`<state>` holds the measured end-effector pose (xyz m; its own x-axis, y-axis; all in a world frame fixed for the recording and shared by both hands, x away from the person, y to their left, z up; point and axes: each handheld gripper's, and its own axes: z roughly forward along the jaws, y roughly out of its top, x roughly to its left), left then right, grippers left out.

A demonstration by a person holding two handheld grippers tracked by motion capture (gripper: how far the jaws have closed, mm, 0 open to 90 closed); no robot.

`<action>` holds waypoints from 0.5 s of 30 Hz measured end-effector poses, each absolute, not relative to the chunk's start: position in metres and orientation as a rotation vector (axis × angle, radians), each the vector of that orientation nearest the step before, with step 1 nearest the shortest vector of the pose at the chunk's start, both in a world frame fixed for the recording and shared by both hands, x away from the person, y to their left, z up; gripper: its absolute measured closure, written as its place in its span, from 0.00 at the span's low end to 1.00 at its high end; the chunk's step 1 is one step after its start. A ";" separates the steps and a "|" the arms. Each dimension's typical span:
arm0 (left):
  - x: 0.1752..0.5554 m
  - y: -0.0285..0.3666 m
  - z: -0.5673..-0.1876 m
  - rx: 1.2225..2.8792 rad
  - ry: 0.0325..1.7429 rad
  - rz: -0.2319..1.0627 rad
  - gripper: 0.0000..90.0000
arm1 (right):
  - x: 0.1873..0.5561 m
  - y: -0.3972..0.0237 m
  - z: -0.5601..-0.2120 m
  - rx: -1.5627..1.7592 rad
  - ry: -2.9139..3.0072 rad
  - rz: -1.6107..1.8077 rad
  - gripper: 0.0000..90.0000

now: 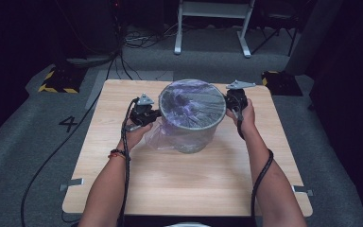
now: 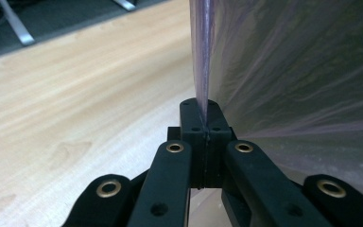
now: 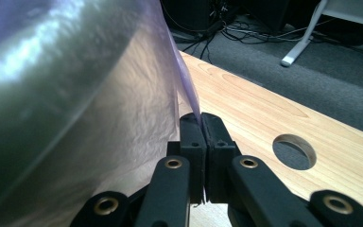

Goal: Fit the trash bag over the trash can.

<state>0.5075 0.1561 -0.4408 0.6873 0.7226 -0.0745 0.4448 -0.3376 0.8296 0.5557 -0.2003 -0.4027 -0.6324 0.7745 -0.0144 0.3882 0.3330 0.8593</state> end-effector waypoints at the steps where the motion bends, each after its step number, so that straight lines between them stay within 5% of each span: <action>1: 0.508 0.156 -0.441 1.989 0.900 0.385 1.00 | 0.556 -0.200 -0.403 1.023 2.179 1.229 0.98; 15: 0.510 0.145 -0.452 2.128 0.896 0.292 1.00 | 0.563 -0.209 -0.405 1.073 2.223 1.206 0.98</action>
<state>0.5102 0.1448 -0.4519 0.7235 0.6849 -0.0864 0.5022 -0.4364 0.7465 0.5629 -0.2088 -0.4052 -0.6300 0.7764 0.0187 0.4392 0.3363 0.8331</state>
